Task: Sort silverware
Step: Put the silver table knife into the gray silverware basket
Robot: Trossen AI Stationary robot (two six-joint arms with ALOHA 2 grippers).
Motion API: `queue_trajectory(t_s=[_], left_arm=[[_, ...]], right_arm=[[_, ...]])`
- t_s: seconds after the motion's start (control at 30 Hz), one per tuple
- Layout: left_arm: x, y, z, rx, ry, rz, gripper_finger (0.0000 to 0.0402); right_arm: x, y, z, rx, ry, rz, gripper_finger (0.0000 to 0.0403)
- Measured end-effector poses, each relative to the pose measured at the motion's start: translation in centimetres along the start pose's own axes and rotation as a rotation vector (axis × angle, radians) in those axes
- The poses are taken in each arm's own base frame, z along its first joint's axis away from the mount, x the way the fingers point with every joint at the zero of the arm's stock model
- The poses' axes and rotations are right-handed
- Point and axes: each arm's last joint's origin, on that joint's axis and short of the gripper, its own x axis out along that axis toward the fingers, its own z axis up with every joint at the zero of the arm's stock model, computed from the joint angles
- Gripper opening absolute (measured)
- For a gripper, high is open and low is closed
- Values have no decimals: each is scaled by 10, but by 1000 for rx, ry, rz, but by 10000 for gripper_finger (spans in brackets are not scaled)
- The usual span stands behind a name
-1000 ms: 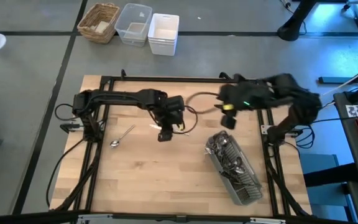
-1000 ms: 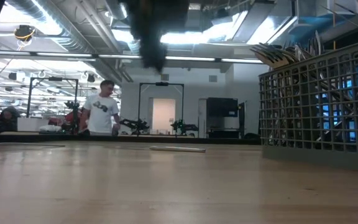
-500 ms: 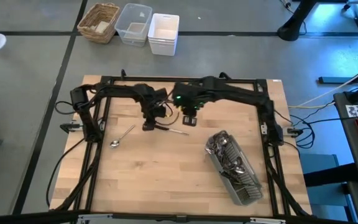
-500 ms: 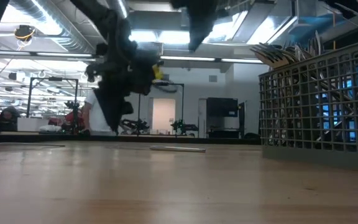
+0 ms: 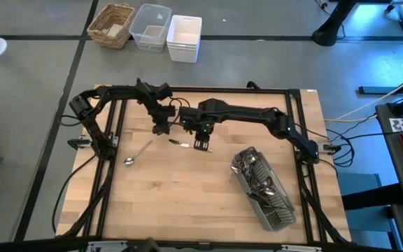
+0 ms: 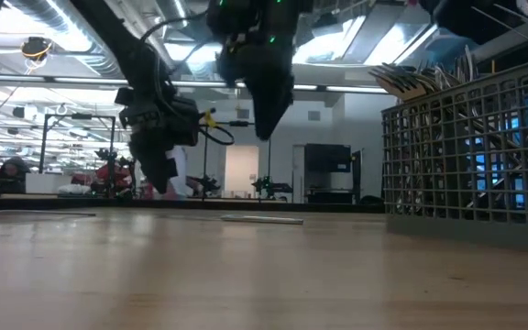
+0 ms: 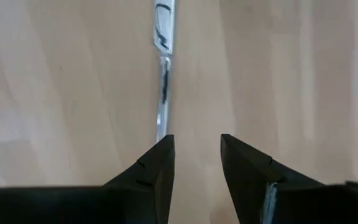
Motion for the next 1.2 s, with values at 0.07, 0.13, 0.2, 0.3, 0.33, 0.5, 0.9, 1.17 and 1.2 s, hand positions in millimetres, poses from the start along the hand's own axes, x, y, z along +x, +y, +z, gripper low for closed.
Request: queue_trajectory(t_s=[0.07, 0.13, 0.2, 0.3, 0.33, 0.5, 0.9, 1.17, 1.2], left_arm=[[-3, 4, 0, 7, -23, 12, 115], [-4, 7, 1, 14, -48, 22, 115], [-5, 8, 2, 20, -68, 18, 115], [-4, 7, 5, 33, -86, 14, 115], [-3, 6, 5, 41, -85, 12, 115], [-2, 5, 8, 64, -95, 17, 115], [-2, 5, 8, 65, -93, 16, 115], [-2, 5, 8, 63, -93, 16, 115], [-2, 5, 8, 63, -93, 16, 115]], right_arm=[[13, 1, 4, 2, 13, 38, 131], [28, 2, 6, 5, 43, 86, 131], [43, 4, 7, 6, 76, 130, 131], [63, 10, 7, 6, 127, 183, 131], [69, 10, 8, 7, 132, 185, 131], [87, 13, 9, 4, 161, 189, 131], [92, 7, 14, -23, 114, 100, 131], [118, 9, 8, -27, 115, 136, 131], [121, 8, 7, -26, 125, 133, 131]])
